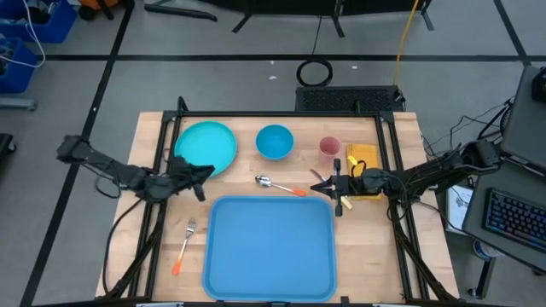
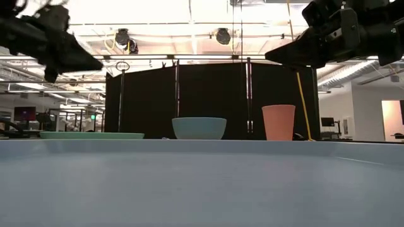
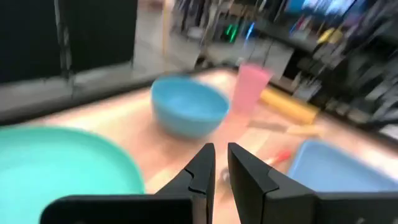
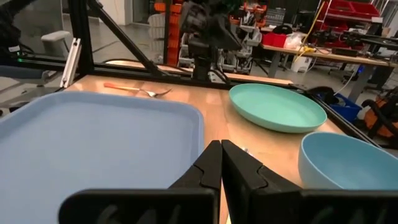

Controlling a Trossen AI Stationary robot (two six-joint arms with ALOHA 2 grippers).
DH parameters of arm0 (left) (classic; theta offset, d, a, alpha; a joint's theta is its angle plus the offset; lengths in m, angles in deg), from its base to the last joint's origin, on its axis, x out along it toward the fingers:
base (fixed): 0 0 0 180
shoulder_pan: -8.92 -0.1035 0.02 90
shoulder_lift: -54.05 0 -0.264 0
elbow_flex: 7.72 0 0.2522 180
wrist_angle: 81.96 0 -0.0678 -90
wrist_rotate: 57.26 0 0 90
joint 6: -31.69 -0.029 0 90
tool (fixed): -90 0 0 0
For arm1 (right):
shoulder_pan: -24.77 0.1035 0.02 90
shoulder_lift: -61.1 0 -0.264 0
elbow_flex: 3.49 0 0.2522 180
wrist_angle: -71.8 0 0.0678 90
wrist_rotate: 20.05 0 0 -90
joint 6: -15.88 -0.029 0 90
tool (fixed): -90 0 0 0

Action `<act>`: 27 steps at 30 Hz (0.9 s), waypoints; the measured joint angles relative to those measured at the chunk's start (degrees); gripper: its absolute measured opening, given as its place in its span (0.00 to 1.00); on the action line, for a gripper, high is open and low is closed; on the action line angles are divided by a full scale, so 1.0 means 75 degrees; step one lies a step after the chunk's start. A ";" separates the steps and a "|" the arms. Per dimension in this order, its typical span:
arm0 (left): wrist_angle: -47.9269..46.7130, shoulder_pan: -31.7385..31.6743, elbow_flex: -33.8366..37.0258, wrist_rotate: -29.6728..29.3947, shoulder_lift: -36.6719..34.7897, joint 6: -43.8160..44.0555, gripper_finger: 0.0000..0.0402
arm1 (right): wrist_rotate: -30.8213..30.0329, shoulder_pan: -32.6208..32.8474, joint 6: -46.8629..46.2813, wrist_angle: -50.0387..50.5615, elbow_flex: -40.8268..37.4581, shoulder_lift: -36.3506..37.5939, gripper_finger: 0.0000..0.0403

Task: Set up tray
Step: Put the green plate on the blue tray

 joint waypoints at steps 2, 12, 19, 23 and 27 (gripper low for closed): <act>-0.0767 -0.0422 -0.0459 0.0180 0.0701 0.0345 0.12 | 0.0000 0.0003 0.0065 -0.0027 0.0000 0.0000 0.00; -0.3775 -0.2430 -0.2819 0.1983 0.3421 0.0649 0.12 | 0.0000 0.0003 0.0102 0.0119 0.0000 0.0000 0.00; -0.3756 -0.3470 -0.3165 0.3887 0.4465 0.0023 0.12 | 0.0009 0.0006 -0.0099 0.0202 0.0000 0.0000 0.00; -0.3816 -0.3947 -0.3165 0.4297 0.4711 0.0139 0.12 | 0.0013 0.0006 -0.0230 0.0266 0.0000 0.0000 0.00; -0.3725 -0.4138 -0.3165 0.4384 0.4753 -0.0114 0.18 | 0.0017 0.0006 -0.0235 0.0314 0.0000 0.0000 0.00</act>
